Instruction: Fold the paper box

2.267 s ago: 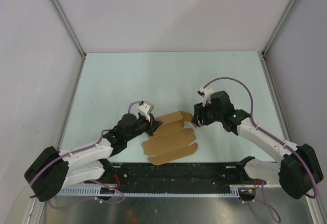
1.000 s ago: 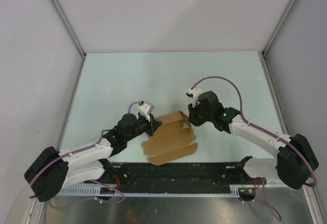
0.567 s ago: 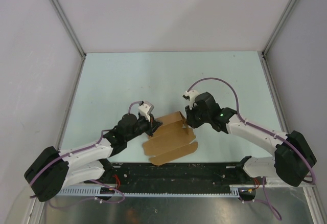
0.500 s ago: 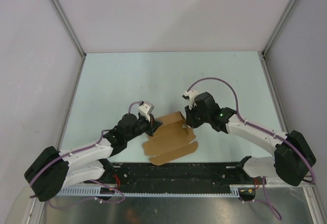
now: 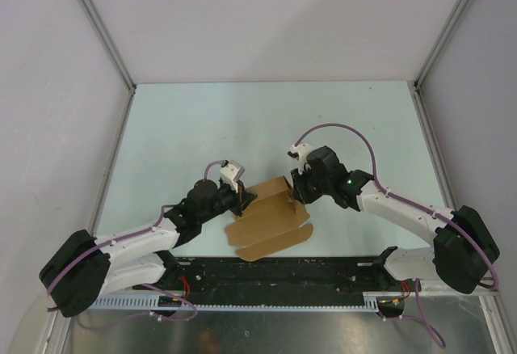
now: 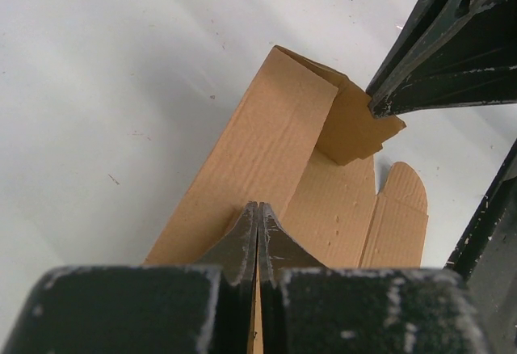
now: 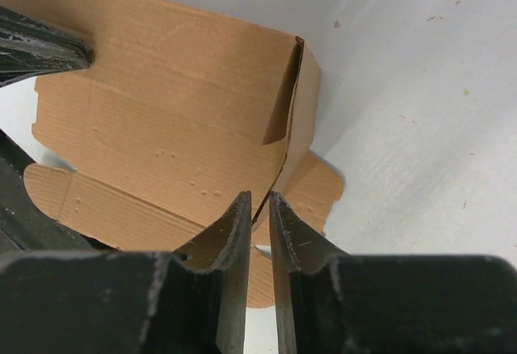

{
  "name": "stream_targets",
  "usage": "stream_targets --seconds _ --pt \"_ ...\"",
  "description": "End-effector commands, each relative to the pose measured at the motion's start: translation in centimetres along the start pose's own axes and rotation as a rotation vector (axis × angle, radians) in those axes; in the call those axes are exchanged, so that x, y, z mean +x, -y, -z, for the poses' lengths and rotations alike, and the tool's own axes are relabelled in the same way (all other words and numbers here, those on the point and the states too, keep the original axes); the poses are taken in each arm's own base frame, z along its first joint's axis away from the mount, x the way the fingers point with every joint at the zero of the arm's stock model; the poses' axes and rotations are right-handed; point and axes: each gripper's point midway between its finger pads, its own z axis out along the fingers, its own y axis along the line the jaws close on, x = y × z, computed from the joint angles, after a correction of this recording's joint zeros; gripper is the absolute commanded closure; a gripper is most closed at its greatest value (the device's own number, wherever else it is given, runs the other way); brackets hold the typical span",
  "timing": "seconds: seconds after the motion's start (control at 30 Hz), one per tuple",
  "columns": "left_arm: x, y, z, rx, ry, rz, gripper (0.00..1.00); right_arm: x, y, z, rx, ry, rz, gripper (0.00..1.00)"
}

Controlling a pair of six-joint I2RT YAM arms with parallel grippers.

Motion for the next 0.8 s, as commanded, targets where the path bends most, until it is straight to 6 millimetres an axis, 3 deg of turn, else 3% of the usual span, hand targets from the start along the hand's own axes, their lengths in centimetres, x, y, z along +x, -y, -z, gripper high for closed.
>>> stream_targets --seconds 0.0,0.4,0.63,0.77 --pt "-0.9 0.5 -0.3 0.019 0.015 -0.014 1.00 -1.9 -1.4 0.2 -0.062 0.043 -0.013 0.80" --pt "-0.6 0.3 -0.4 0.012 0.006 -0.016 1.00 -1.2 -1.1 -0.1 -0.058 0.017 -0.020 0.74" --pt "-0.1 0.2 -0.5 0.008 -0.008 -0.011 1.00 -2.0 -0.9 1.2 -0.052 0.060 -0.023 0.55" --pt "0.0 0.1 -0.5 0.006 -0.011 -0.011 1.00 -3.0 -0.5 2.2 -0.057 0.104 -0.036 0.50"
